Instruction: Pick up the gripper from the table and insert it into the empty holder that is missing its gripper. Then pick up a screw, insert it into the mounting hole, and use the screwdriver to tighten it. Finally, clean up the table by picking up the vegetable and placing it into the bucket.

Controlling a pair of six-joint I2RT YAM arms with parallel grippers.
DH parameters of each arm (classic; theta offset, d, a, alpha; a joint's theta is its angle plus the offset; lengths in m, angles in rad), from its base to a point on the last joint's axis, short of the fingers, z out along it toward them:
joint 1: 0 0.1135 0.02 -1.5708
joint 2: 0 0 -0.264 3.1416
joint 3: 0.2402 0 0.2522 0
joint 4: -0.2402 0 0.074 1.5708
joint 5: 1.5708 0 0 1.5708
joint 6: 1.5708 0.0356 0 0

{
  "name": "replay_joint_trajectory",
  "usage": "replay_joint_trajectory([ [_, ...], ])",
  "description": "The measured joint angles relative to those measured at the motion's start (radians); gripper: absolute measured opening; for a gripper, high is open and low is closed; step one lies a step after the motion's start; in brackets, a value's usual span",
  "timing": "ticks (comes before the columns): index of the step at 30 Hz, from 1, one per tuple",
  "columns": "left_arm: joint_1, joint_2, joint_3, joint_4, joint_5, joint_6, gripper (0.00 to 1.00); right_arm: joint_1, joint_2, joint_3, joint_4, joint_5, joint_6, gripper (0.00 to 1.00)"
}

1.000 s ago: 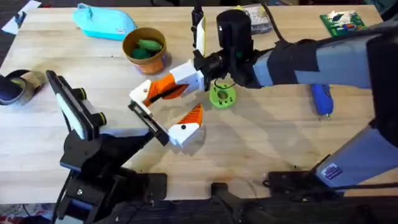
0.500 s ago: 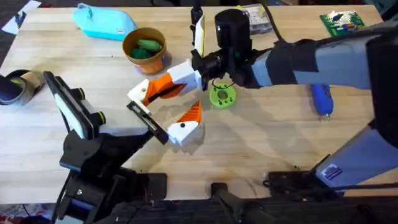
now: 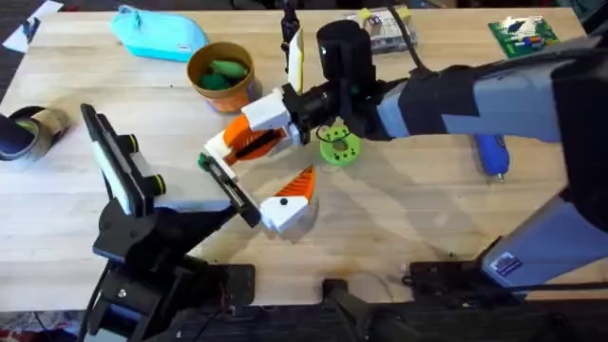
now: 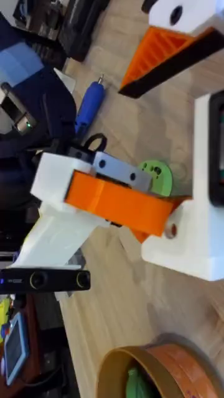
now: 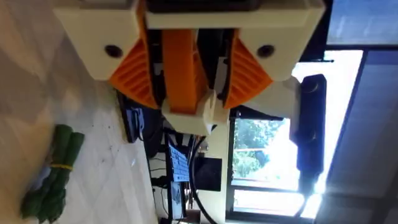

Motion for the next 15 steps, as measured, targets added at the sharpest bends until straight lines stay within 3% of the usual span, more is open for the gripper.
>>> replay_joint_trajectory([
  [3,0.0,0.0,0.0,0.0,0.007,0.0,0.991,-0.001,0.0,0.0,0.0,0.0,-0.002,0.759],
  [5,0.0,0.0,0.0,0.0,0.009,0.0,0.991,-0.004,0.0,0.0,0.001,0.0,-0.005,0.962],
  [9,0.0,0.0,0.0,0.0,0.01,0.0,0.991,-0.024,0.0,0.0,0.0,0.0,-0.006,0.993],
  [15,0.0,0.0,0.0,0.0,0.01,0.0,0.991,-0.132,0.0,0.0,0.0,0.0,-0.006,0.995],
])
